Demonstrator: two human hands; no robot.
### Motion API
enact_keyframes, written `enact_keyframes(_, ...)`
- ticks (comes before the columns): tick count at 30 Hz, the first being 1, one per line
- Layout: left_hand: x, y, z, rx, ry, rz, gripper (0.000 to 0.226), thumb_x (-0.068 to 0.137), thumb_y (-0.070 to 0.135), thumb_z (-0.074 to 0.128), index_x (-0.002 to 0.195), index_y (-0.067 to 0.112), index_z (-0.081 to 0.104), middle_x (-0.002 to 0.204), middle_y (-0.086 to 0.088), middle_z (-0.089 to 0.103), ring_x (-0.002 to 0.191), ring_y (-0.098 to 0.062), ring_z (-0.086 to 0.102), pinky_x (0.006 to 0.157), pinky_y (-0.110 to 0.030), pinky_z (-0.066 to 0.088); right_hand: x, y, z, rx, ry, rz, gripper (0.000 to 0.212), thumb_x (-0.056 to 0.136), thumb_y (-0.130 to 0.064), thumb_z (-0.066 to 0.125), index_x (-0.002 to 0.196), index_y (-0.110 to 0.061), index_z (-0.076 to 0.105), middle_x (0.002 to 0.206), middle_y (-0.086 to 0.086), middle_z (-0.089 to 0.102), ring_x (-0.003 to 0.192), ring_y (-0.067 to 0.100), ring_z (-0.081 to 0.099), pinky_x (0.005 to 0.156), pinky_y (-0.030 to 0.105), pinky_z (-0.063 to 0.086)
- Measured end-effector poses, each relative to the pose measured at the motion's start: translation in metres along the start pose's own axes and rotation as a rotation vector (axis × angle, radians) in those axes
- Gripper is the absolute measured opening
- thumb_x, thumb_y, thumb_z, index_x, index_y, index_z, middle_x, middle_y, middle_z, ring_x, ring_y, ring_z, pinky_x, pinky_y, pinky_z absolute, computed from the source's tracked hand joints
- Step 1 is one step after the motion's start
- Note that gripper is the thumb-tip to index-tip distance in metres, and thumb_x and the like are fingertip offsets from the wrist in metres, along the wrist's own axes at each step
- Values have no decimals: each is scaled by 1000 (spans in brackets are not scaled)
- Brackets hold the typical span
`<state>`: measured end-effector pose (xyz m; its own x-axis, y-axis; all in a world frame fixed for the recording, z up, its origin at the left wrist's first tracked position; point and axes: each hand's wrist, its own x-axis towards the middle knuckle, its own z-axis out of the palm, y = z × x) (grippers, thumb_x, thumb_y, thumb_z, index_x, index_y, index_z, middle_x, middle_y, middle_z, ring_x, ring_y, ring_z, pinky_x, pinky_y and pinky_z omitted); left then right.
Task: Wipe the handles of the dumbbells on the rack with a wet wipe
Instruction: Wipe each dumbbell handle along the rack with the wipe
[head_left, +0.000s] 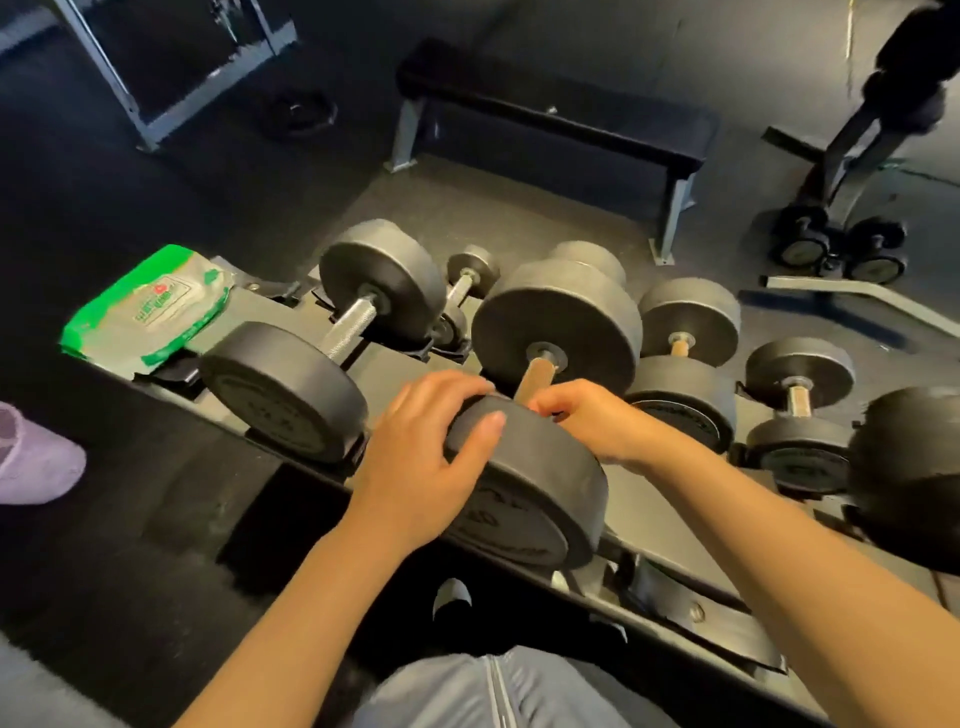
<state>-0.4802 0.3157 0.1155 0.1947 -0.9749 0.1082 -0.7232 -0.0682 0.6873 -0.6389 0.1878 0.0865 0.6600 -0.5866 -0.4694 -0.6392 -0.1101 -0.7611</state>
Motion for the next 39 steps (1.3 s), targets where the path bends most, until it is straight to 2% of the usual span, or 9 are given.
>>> enact_keyframes(2, 17, -4, 3, 4, -126, -11, 54, 85, 61, 32, 113, 29, 65, 114, 17, 61, 109, -6, 52, 90, -22, 39, 2, 2, 1, 0, -25, -14, 7, 85, -11, 68, 79, -11, 70, 80, 7, 64, 78, 15, 54, 77, 42, 52)
enact_keyframes(6, 23, -9, 9, 3, -72, 23, 42, 85, 57, 38, 97, 28, 67, 95, 19, 63, 94, -8, 57, 76, -29, 43, -1, -1, -2, -66, 32, -37, 12, 87, -21, 67, 76, -16, 67, 80, 4, 64, 76, 20, 57, 73, 36, 49)
enact_keyframes(12, 25, -11, 10, 6, -98, 9, 34, 86, 55, 41, 89, 29, 64, 86, 19, 59, 85, -2, 51, 72, -15, 36, 24, 10, -5, -579, 624, -191, 6, 83, -12, 69, 82, -8, 64, 81, 8, 55, 66, 24, 54, 53, 29, 38)
enact_keyframes(15, 24, -10, 7, -44, -117, -51, 32, 86, 56, 43, 83, 31, 62, 82, 20, 59, 86, 1, 53, 74, -11, 36, 44, 23, 0, -718, 717, -145, 24, 62, 0, 83, 70, -5, 61, 69, 13, 53, 43, 28, 50, 40, 22, 28)
enact_keyframes(19, 26, -7, 8, -46, -90, -76, 26, 87, 50, 46, 81, 31, 62, 82, 21, 60, 85, 0, 55, 76, -13, 38, 51, 35, 15, -452, 889, -210, 9, 84, -11, 65, 79, -4, 64, 78, 11, 56, 59, 21, 53, 46, 26, 40)
enact_keyframes(26, 26, -5, 6, -70, -119, -117, 21, 86, 46, 47, 81, 32, 61, 86, 20, 61, 88, -4, 58, 78, -21, 41, 39, 73, 52, 626, 768, 321, 20, 88, -8, 60, 77, -23, 62, 80, -4, 65, 76, 9, 59, 66, 20, 42)
enact_keyframes(29, 27, -3, 4, -67, -145, -147, 23, 86, 48, 46, 82, 33, 62, 88, 20, 62, 90, -6, 59, 79, -23, 41, 30, 66, 34, 559, 883, 212, 13, 90, -11, 60, 84, -22, 64, 85, -5, 65, 77, -1, 60, 66, 10, 44)
enact_keyframes(34, 36, 0, 3, -194, -188, -341, 41, 76, 63, 47, 75, 26, 64, 81, 10, 65, 83, -11, 61, 76, -34, 47, 43, 40, 20, 71, 976, -156, 9, 88, -14, 65, 92, -12, 72, 87, -8, 65, 82, 0, 55, 76, -1, 35)
enact_keyframes(39, 44, -2, 3, -77, -286, -329, 56, 76, 70, 36, 71, 21, 64, 75, 9, 61, 76, -9, 57, 70, -27, 42, 53, 51, 25, -57, 979, -177, 11, 86, -14, 65, 93, -8, 73, 88, 5, 69, 85, 7, 55, 80, -5, 28)
